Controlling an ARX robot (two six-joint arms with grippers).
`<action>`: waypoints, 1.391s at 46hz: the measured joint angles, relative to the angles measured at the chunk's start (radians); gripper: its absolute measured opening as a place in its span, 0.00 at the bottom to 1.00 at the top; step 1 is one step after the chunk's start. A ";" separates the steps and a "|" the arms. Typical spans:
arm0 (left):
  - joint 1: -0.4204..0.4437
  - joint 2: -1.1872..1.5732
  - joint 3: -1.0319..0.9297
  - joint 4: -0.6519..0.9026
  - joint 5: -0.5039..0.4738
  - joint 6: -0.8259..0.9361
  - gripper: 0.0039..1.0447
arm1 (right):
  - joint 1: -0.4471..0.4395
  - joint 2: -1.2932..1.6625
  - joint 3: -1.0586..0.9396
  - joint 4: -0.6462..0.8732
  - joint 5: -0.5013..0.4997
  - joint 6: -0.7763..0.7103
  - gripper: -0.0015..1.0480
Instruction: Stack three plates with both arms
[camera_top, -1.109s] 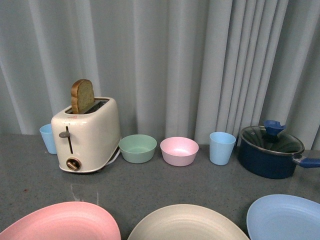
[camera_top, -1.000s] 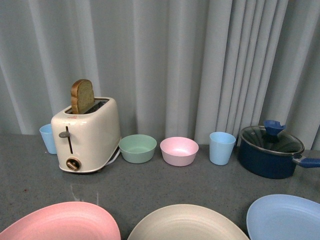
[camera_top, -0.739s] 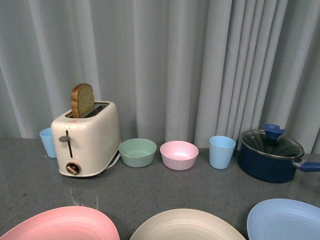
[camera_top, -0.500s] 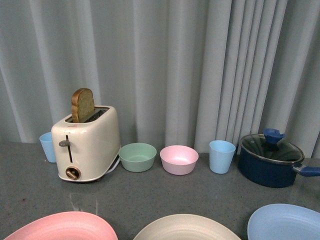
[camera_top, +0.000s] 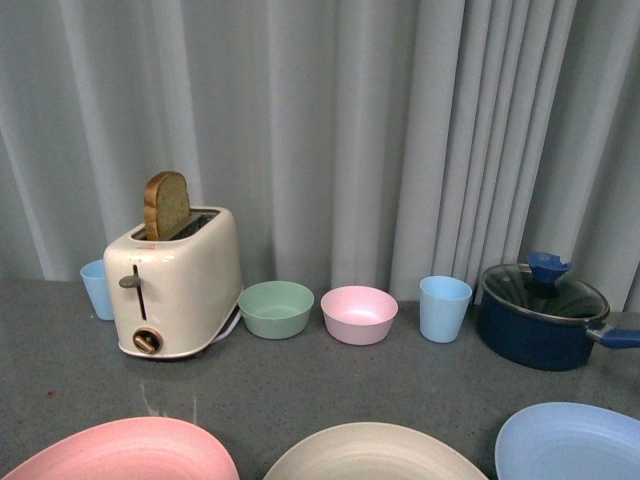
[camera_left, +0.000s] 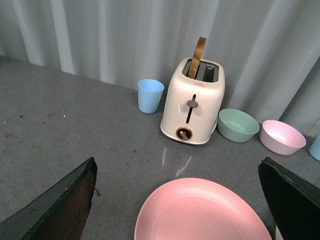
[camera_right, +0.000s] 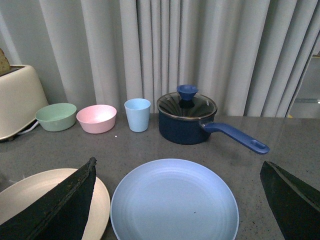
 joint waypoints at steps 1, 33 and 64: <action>0.010 0.045 0.021 0.021 0.017 0.007 0.93 | 0.000 0.000 0.000 0.000 0.000 0.000 0.93; 0.230 1.038 0.567 -0.237 0.176 0.286 0.93 | 0.000 0.000 0.000 0.000 0.000 0.000 0.93; 0.167 1.211 0.671 -0.415 0.369 0.386 0.93 | 0.000 0.000 0.000 0.000 0.000 0.000 0.93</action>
